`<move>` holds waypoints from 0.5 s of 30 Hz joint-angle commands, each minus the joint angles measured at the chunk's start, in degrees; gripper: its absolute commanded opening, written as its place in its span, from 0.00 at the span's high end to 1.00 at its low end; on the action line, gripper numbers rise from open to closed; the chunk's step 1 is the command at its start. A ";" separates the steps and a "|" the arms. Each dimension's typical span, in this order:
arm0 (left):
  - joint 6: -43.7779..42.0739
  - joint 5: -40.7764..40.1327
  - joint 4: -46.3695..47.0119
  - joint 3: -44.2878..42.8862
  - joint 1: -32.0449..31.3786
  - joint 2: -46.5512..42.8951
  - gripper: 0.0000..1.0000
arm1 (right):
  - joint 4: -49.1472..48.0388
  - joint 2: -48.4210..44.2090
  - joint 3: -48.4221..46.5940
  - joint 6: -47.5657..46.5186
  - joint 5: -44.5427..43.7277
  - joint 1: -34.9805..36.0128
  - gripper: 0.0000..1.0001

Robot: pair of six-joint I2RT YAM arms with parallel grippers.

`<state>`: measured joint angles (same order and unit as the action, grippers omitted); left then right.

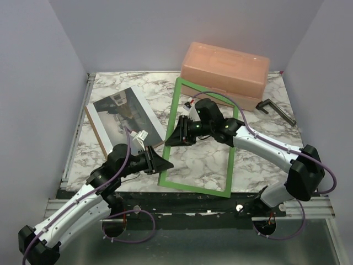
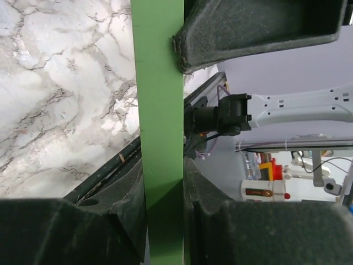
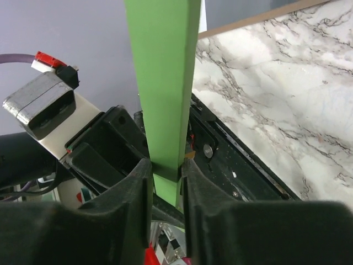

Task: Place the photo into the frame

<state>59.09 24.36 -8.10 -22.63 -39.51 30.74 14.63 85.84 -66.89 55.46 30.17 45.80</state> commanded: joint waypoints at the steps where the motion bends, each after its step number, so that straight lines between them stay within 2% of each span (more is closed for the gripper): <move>1: -3.85 -3.90 -6.98 -5.60 -0.15 -0.96 1.00 | -0.15 -3.17 -1.09 -1.42 -2.24 0.36 0.58; 6: -7.98 -9.11 -17.51 -14.27 -0.16 0.05 1.00 | 1.74 -6.68 -2.32 -2.62 -4.80 0.39 0.21; 9: -9.75 -12.92 -24.93 -20.65 -0.24 1.78 1.00 | 3.54 -9.63 -2.63 -3.23 -8.08 0.34 0.04; 10: -10.32 -14.08 -27.33 -22.42 -0.22 2.52 1.00 | 4.17 -10.42 -2.52 -3.53 -9.26 0.34 0.00; 15: -12.37 -18.76 -40.08 -32.76 -0.23 7.72 1.00 | 7.16 -13.41 -2.24 -4.37 -12.47 0.39 0.00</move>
<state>50.65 12.05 -37.41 -47.27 -39.75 35.55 17.56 74.50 -67.59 52.71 22.55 46.02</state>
